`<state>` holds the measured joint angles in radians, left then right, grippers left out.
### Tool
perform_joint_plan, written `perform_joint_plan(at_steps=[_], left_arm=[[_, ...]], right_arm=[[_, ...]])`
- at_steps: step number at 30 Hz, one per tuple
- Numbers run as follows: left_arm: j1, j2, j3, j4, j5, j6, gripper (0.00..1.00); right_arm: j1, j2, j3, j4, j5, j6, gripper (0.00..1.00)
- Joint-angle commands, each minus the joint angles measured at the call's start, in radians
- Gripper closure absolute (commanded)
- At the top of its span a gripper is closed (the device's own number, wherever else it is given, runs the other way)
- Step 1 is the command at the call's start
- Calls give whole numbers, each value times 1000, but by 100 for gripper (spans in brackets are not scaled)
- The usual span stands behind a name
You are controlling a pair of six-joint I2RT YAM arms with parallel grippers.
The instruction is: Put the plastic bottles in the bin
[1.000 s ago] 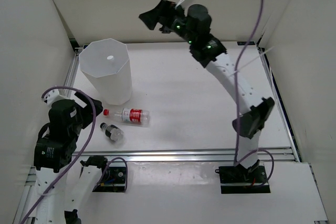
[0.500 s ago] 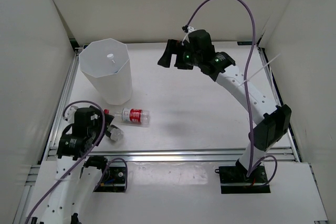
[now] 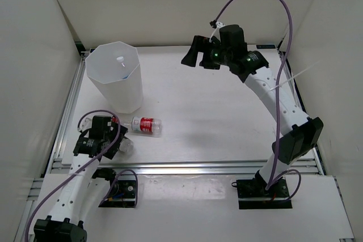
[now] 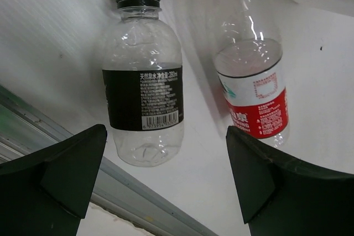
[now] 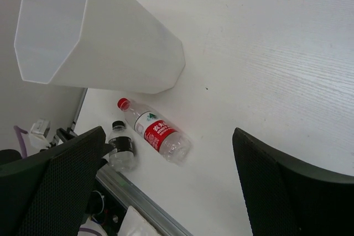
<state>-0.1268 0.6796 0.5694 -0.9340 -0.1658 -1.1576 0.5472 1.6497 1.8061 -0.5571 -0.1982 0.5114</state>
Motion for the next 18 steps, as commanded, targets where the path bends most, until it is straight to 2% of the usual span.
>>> perform_joint_plan(at_steps=[1, 15, 18], left_arm=[[22, 3, -40, 61, 12, -31, 0], [165, 162, -138, 235, 72, 105, 0], [188, 185, -138, 245, 81, 127, 7]], right_arm=[[-39, -18, 44, -9, -67, -17, 1], [-133, -18, 35, -9, -142, 12, 1], [-142, -30, 22, -9, -142, 12, 1]])
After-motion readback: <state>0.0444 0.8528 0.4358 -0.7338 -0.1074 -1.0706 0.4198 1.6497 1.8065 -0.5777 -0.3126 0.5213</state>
